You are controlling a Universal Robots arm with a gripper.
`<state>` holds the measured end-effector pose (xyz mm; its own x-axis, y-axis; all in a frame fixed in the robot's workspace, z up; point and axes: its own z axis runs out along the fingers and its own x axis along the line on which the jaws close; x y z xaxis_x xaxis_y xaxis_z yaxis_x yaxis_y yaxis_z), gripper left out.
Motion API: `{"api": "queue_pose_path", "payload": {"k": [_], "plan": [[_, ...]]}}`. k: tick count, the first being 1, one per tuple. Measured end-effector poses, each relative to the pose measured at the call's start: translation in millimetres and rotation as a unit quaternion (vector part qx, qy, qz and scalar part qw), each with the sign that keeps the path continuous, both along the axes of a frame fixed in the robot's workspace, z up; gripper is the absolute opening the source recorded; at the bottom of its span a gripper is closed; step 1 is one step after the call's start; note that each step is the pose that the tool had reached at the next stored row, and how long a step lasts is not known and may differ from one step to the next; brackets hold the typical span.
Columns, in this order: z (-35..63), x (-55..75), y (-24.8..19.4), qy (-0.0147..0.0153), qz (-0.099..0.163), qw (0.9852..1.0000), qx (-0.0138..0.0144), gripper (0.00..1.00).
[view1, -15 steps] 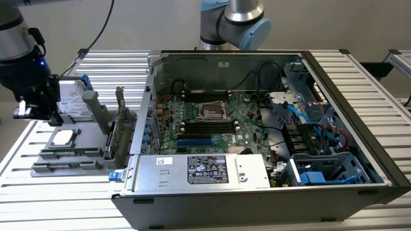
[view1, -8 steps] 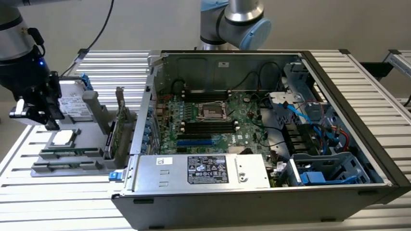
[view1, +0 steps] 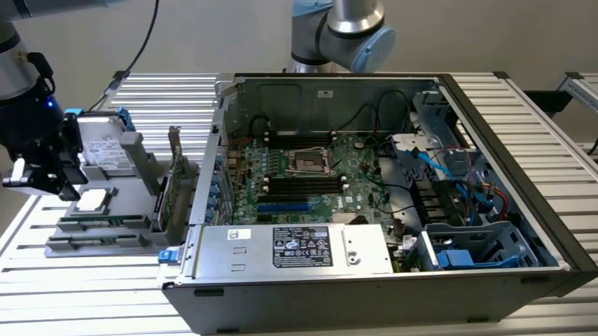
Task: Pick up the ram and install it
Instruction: 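Pick up the ram and move it above insertion slot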
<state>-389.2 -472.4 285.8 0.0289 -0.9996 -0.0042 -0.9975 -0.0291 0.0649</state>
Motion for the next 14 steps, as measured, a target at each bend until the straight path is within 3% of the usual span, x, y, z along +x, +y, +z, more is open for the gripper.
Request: {"api": "queue_pose_path", "payload": {"k": [8, 14], "plan": [[-14.4, 0.9, -10.9, -0.0001, 0.009, 1.0000, 0.0008, 0.36], [-24.7, 2.4, -14.7, 0.0000, 0.023, 0.9997, 0.0010, 0.36]]}}
